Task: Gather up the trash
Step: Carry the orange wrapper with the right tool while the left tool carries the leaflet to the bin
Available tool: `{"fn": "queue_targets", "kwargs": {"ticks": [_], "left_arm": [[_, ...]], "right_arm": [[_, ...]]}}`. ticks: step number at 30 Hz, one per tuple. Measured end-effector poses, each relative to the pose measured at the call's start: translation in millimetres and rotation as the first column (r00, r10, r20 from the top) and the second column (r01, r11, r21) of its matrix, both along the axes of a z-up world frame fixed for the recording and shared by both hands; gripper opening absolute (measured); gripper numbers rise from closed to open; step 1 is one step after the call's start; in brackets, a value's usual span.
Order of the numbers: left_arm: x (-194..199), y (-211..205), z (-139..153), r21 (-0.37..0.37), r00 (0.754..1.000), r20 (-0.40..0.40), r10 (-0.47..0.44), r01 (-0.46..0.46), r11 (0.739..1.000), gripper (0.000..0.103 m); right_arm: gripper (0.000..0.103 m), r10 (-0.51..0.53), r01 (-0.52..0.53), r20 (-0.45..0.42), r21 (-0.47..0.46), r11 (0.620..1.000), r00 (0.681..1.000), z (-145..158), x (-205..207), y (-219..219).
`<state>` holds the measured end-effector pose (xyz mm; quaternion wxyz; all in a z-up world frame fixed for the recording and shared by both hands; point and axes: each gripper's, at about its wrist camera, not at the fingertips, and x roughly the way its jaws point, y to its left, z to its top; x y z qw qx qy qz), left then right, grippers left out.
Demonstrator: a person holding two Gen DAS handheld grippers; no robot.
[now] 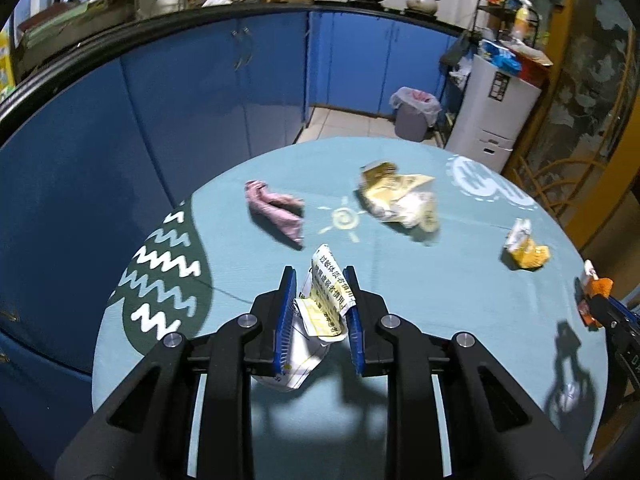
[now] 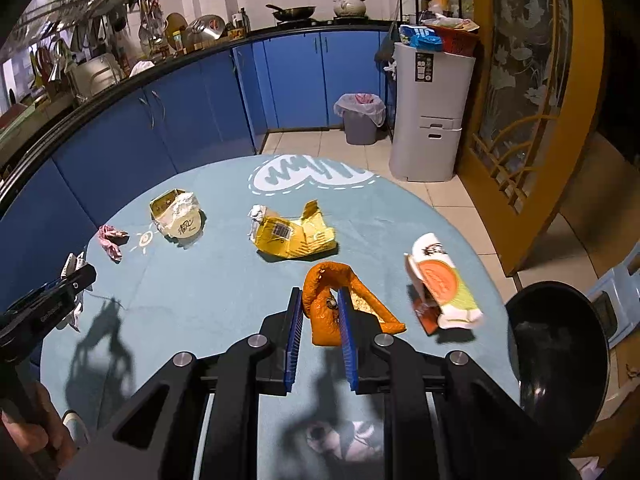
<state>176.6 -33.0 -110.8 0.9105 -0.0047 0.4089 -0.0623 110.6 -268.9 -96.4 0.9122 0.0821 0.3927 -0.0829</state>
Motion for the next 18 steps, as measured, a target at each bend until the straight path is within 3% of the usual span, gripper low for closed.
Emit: {"fn": "queue_targets", "kwargs": {"ticks": [18], "left_arm": [[-33.2,-92.8,22.5,0.038,0.986,0.044,-0.164,0.162,0.986,0.025]], "right_arm": [[0.018,-0.103,0.101,0.05,0.039,0.994,0.993,9.7,-51.9,-56.6]]}}
